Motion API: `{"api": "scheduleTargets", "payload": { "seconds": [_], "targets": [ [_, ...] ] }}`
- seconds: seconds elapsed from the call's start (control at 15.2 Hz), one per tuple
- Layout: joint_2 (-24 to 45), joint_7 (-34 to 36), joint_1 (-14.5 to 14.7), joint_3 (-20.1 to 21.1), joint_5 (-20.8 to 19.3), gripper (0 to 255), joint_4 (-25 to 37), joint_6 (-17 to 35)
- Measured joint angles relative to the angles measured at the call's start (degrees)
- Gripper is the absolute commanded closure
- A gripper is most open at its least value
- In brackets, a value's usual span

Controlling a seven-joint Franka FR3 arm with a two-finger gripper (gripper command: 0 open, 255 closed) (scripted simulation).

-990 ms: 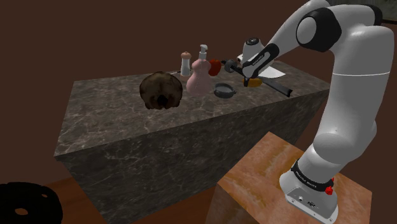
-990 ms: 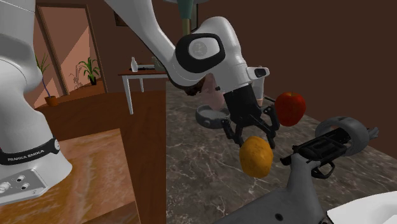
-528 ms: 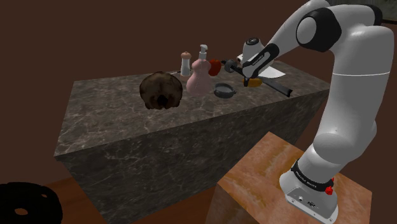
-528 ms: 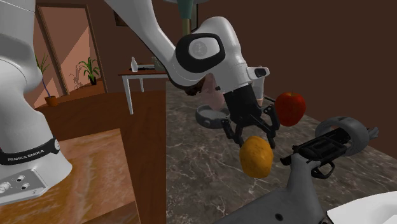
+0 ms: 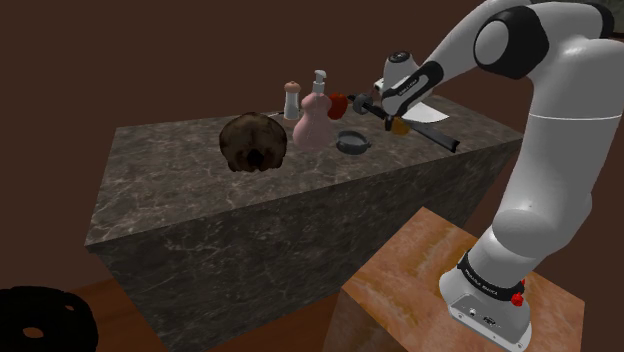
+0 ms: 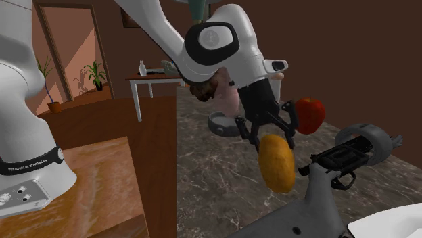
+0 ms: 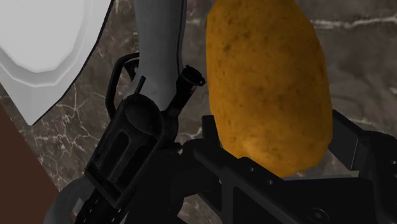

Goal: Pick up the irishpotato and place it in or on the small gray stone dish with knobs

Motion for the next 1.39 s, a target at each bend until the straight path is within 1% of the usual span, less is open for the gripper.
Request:
{"api": "scheduleTargets", "payload": {
  "seconds": [1.12, 1.39],
  "targets": [
    [-7.15, -5.14, 0.38, 0.79, 2.19, 255, 4.37, -10.81],
    [-9.43, -0.65, 3.35, 1.78, -0.11, 255, 2.97, -13.32]
  ]
}}
